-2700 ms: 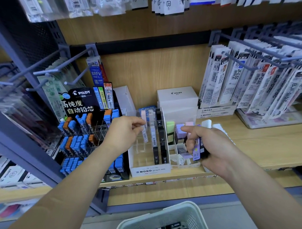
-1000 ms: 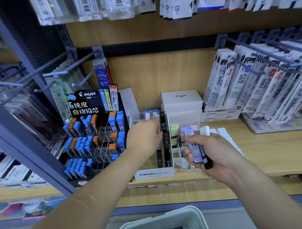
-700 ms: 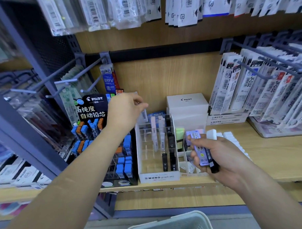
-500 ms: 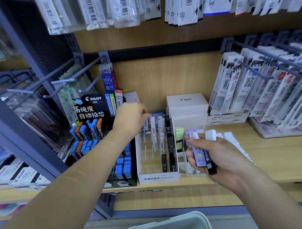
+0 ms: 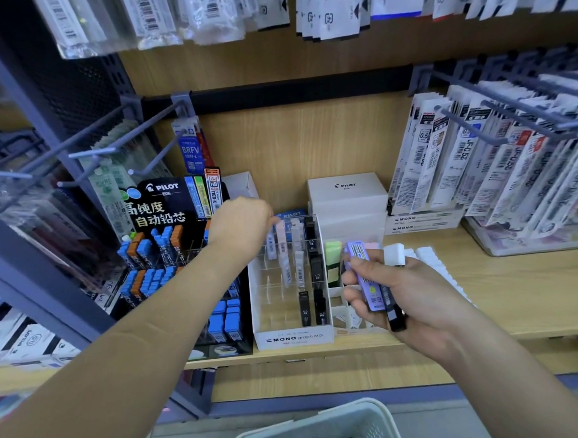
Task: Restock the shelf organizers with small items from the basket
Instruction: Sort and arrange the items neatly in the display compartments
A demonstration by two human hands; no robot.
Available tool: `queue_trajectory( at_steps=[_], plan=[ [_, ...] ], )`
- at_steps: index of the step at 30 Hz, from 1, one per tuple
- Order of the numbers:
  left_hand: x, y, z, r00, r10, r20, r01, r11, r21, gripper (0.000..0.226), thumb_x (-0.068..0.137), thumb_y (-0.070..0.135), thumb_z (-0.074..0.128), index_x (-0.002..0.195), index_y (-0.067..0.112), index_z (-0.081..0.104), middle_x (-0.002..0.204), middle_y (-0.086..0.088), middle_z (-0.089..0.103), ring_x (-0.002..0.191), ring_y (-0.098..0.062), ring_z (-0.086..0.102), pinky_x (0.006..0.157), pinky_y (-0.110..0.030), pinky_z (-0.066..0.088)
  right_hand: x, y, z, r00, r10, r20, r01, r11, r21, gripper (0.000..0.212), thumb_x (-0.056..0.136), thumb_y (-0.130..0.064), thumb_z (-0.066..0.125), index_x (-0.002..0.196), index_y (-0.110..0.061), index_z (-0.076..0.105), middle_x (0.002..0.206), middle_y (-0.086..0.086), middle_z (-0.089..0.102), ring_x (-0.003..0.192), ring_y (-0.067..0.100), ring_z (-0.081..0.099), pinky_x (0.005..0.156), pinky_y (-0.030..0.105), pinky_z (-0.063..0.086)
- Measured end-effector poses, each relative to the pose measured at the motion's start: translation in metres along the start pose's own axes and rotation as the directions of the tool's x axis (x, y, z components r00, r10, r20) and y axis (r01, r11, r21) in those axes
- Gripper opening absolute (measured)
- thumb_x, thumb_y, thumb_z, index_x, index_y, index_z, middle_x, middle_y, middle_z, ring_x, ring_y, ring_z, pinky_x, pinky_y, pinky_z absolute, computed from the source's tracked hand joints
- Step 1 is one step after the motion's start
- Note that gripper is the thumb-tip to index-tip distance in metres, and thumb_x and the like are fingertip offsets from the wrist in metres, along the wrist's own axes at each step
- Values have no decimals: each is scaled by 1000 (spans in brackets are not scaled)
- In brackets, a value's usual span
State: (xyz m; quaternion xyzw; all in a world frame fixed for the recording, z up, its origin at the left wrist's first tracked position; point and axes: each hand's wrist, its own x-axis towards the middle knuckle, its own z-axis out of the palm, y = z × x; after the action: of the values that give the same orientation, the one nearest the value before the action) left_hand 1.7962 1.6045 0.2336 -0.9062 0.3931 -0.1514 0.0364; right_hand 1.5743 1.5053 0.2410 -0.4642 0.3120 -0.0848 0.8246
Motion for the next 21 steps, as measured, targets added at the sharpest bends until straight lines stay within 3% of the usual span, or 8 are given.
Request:
queue_trajectory(
  at_steps=[4,7,9,11,14,17,21],
  plan=[
    [-3,0,-2,998,48,43,-51,996,78,33,100,32,45,86,13,67,75,-5,56,76,-29,63,60,-32,42,-1,-1,2,1000,21,-12,-21,1000,-9,22,94,-17,61,108,-2,67,74,11,70,51,18,64,44,22,52],
    [-3,-2,-3,997,62,55,-67,992,104,18,92,10,55,75,15,59,65,-1,46,68,-28,58,58,-33,42,0,1,0,998,54,-11,-54,999,-6,20,92,-10,58,107,0,68,75,12,68,50,17,59,42,22,49],
    [-5,-3,-4,996,66,53,-68,996,56,27,85,-2,54,65,15,47,59,-1,41,63,-27,53,57,-34,45,0,1,0,998,54,-19,-54,999,3,21,91,-7,58,107,-1,69,75,14,65,52,17,60,44,23,51],
    [-8,-4,-4,998,61,-9,-62,996,-65,22,88,1,52,69,12,55,63,-4,53,65,-27,57,62,-37,51,0,1,1,999,43,-26,-42,999,26,20,91,-4,60,109,-2,68,79,15,65,53,19,63,47,25,54],
    [-13,-6,-4,997,33,-70,-43,987,-158,18,93,9,50,92,11,68,78,-8,67,73,-28,63,66,-38,54,-3,1,2,999,27,-23,-26,999,39,16,89,-4,65,105,-8,65,78,13,68,57,22,68,48,28,57],
    [-14,-4,-5,999,38,28,-40,997,70,6,87,9,57,82,12,60,64,-3,54,64,-27,57,56,-35,48,-6,1,5,1000,29,-9,-29,1000,7,11,90,-9,66,101,-11,65,71,8,67,58,22,69,40,21,49],
    [-12,9,-12,992,46,121,-85,939,334,14,86,14,61,80,19,50,58,0,35,64,-22,41,46,-27,22,-7,1,4,1000,28,-14,-28,1000,-12,11,91,-11,65,101,-13,65,72,7,65,55,20,67,36,17,41]
  ],
)
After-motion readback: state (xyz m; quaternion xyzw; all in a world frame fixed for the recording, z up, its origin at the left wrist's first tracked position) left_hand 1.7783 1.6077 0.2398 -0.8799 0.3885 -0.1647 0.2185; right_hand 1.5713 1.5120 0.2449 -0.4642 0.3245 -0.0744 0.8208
